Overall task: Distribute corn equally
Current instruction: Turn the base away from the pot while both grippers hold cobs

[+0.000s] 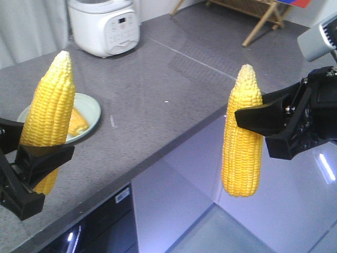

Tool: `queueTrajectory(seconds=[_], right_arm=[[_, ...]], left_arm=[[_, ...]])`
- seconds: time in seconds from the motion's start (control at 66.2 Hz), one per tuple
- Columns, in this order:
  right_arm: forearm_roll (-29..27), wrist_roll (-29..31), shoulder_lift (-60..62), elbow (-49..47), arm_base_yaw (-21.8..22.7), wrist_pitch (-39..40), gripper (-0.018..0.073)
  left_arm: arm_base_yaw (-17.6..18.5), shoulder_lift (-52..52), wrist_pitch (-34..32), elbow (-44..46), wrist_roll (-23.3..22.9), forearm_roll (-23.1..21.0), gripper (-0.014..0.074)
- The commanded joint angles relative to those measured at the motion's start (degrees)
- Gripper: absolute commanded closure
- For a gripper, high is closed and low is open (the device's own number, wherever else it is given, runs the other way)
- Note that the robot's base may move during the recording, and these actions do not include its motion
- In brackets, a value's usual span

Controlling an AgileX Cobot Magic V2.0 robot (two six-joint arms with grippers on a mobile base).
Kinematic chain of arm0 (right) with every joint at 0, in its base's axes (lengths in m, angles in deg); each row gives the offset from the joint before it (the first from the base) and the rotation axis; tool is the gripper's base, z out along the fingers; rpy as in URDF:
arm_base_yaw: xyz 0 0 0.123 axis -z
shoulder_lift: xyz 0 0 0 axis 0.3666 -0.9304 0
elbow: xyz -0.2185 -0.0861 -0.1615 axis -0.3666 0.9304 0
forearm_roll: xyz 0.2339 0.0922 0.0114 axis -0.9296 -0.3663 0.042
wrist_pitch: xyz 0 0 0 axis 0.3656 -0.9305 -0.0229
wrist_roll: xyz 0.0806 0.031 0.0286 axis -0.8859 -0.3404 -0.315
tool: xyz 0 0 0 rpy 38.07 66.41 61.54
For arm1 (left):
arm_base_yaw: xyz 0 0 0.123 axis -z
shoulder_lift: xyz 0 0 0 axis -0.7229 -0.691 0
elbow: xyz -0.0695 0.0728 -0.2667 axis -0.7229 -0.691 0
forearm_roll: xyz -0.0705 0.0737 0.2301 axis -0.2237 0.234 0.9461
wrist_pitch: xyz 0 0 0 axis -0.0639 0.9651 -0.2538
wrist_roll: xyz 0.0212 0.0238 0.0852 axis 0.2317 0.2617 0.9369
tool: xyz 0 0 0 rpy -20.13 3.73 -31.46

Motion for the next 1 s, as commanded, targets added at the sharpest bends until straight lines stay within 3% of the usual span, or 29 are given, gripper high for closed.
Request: queueTrajectory(seconds=[0.0,0.981], right_arm=[[-1.72,0.28,0.99,-1.44,-0.04,2.82,0.0356],[-1.72,0.28,0.99,-1.44,-0.04,2.82,0.0356]], left_arm=[[0.23,0.4,-4.04,1.53,-0.32,-0.67,0.029],[0.23,0.4,-4.04,1.53,-0.32,-0.67,0.029]])
